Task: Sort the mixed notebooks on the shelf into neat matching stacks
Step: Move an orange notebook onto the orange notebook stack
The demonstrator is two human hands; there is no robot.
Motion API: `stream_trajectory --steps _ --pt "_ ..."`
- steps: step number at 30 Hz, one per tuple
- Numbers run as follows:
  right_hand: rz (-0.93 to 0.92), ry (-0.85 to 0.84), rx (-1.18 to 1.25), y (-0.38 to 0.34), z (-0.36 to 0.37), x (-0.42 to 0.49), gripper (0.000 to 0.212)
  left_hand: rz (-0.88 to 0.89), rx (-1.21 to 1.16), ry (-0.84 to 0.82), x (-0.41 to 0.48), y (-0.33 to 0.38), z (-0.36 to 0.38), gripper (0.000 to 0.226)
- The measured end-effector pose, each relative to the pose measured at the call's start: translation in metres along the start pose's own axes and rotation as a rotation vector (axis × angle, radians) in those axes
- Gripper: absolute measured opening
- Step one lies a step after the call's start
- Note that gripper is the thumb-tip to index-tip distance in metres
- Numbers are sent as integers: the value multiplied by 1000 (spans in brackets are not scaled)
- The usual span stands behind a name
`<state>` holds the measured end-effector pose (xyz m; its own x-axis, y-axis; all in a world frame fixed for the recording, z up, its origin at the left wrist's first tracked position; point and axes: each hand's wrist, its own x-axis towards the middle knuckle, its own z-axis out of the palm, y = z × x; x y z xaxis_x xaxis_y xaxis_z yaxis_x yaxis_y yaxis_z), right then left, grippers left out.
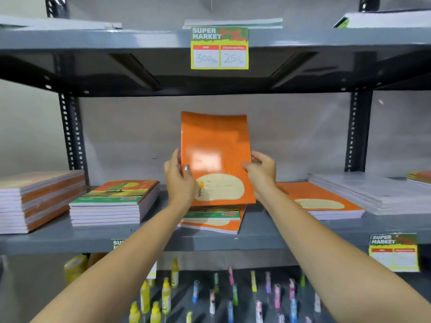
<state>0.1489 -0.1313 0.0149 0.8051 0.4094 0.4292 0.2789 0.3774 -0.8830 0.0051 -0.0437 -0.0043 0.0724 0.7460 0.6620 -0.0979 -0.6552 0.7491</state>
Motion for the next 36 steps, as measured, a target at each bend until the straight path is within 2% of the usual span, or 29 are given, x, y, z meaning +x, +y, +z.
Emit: stream_trajectory --steps 3,5,7,10,13,15,19,22,25,27,32,36 --pt "-55 -181 130 -15 -12 -5 41 10 -85 88 0 10 0 45" --pt "-58 -260 73 -9 -20 -10 47 7 -99 98 -3 10 3 44" --pt "-69 -258 31 1 -27 -12 48 -6 -113 87 -9 8 10 43" --pt "-110 -164 11 4 -41 -5 45 -68 -145 64 -14 8 29 41" --pt "-98 -69 -62 -1 -64 13 41 -91 -185 -67 -15 20 54 34" --pt "-58 -10 -130 -5 -86 27 38 -186 -151 -204 -12 30 70 29" --pt "90 27 -264 -15 -141 49 34 -247 -98 -437 -21 39 109 28" --pt "160 46 -410 -17 -175 61 33 -238 -37 -548 -37 42 138 22" --pt "217 47 -544 -15 -197 75 23 -180 87 -585 -46 42 161 27" --pt "251 42 -632 -12 -206 83 28 -191 147 -610 -49 38 170 29" --pt "250 -162 -1132 2 -211 78 26 -161 474 -696 -54 16 181 30" --pt "187 -302 -1387 -4 -207 76 32 -117 553 -727 -56 12 184 31"
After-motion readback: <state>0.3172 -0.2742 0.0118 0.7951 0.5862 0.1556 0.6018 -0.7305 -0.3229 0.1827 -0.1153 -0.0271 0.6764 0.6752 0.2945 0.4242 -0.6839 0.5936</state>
